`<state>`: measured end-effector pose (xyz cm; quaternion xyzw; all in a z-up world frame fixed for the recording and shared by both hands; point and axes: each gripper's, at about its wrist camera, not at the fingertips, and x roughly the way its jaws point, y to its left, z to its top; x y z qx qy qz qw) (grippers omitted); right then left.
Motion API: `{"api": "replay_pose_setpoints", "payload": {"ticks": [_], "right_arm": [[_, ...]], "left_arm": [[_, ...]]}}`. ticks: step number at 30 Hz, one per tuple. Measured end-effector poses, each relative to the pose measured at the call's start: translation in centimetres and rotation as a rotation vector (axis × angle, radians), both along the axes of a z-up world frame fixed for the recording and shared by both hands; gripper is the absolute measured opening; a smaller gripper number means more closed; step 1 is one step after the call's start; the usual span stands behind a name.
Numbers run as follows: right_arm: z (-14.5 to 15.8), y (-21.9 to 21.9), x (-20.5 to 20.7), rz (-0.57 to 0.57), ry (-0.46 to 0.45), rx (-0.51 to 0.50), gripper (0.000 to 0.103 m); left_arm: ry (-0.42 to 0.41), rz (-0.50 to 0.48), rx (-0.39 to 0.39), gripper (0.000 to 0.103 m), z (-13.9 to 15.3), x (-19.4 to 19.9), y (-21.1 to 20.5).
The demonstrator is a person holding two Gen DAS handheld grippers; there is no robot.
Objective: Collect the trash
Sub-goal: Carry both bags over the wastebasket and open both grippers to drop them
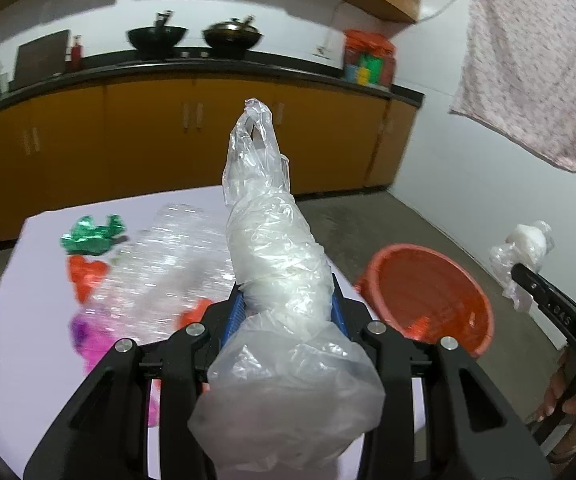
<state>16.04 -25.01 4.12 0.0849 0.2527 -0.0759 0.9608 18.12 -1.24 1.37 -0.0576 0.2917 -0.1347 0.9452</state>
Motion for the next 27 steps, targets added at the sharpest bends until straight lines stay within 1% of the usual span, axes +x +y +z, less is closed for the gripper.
{"api": "replay_pose_setpoints", "payload": {"ticks": [8, 15, 27], "right_arm": [[-0.6, -3.1, -0.9, -0.044, 0.012, -0.002, 0.027], [-1.2, -4.4, -0.9, -0.059, 0.018, -0.003, 0.027], [-3.3, -7.1, 0.6, -0.081, 0.058, -0.002, 0.027]], "left_arm": [[0.024, -0.104, -0.01, 0.039, -1.2, -0.2, -5.0], [0.044, -0.177, -0.007, 0.039, -1.8, 0.3, -8.7], [0.091, -0.288, 0.02, 0.039, -4.0, 2.3, -14.1]]}}
